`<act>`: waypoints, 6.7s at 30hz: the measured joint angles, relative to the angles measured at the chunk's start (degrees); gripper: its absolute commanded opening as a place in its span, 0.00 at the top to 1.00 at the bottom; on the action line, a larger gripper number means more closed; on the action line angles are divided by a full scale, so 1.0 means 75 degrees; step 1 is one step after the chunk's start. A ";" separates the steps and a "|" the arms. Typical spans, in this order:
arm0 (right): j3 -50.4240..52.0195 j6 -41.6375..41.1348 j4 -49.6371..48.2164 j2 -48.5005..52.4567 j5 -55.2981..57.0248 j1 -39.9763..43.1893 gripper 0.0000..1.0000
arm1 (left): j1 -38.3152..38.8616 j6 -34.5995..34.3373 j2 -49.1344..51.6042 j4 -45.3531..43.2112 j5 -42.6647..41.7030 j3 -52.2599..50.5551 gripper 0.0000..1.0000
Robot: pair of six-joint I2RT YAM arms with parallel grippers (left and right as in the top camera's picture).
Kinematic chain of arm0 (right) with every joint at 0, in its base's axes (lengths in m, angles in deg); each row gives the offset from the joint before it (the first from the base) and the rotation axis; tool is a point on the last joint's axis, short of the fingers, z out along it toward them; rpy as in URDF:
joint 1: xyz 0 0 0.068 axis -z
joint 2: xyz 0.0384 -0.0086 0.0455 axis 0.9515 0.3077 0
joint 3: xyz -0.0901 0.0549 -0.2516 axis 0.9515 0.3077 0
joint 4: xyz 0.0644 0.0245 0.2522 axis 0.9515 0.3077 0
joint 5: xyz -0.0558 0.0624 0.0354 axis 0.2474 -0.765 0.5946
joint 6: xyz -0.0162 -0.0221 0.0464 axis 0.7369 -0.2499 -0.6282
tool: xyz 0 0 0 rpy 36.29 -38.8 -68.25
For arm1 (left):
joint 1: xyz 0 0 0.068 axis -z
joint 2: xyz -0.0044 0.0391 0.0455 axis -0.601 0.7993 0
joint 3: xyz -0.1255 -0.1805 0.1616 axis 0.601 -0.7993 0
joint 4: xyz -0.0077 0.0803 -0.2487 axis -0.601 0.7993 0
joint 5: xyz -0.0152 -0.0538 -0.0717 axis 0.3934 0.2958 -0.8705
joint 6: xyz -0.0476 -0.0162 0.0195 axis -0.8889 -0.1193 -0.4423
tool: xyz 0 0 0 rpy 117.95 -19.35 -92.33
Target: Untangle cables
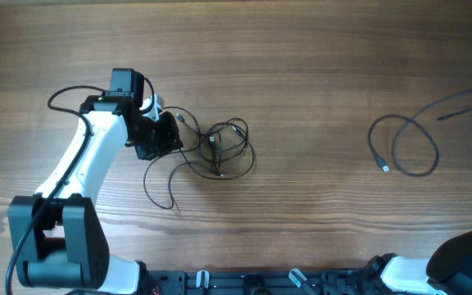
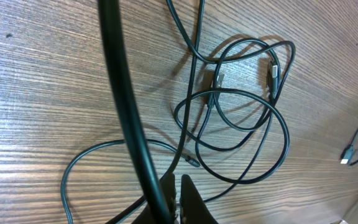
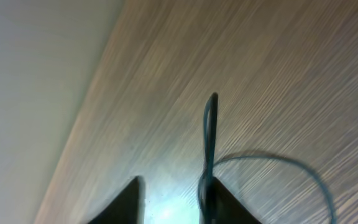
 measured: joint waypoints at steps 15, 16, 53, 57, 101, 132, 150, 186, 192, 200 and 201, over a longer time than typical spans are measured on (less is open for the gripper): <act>0.0000 0.0152 0.1224 0.0000 0.0020 0.0000 0.10 | 0.0000 0.0003 0.0000 0.0000 0.0003 0.0000 0.96; 0.0000 0.0152 0.1274 0.0000 0.0035 0.0000 0.09 | 0.0000 0.0003 0.0000 -0.0003 0.0003 0.0000 0.96; 0.0000 0.2159 0.1075 0.1614 -0.0522 -0.8268 0.08 | 0.0213 0.0219 -0.0423 -0.0679 0.0478 0.0006 0.96; 0.0000 0.1950 0.0810 0.2154 -0.0513 -0.8699 0.13 | 0.0213 0.0189 -0.0423 -0.0458 0.0781 0.0006 0.96; 0.0000 0.0787 -0.0396 0.3343 -0.0029 -1.0019 0.91 | 0.0213 0.0163 -0.0423 -0.0201 0.0950 0.0006 0.96; -0.3209 0.0938 0.1253 0.0087 0.0047 -0.4642 0.96 | 0.0213 0.0160 -0.0423 0.0256 0.1317 0.0006 0.96; -0.3075 0.3124 0.3118 0.0548 -0.2489 -0.4768 0.96 | 0.0213 0.0160 -0.0423 0.0192 0.1320 0.0006 0.96; -0.3124 0.0373 0.3042 0.1052 0.4427 -0.3692 0.96 | 0.0213 0.0160 -0.0423 0.0283 0.1346 0.0006 0.96; -0.3165 -0.0087 0.2999 0.1052 0.3290 -0.1524 0.96 | 0.0213 0.0160 -0.0423 0.0283 0.1346 0.0006 0.96; -0.3130 -0.0166 0.3144 0.1052 0.2349 -0.0152 0.72 | 0.0213 0.0160 -0.0423 0.0283 0.1346 0.0006 0.96; -0.3066 -0.0143 0.3174 0.1052 0.2337 -0.0166 0.55 | 0.0213 0.0160 -0.0423 0.0286 0.1346 0.0006 0.96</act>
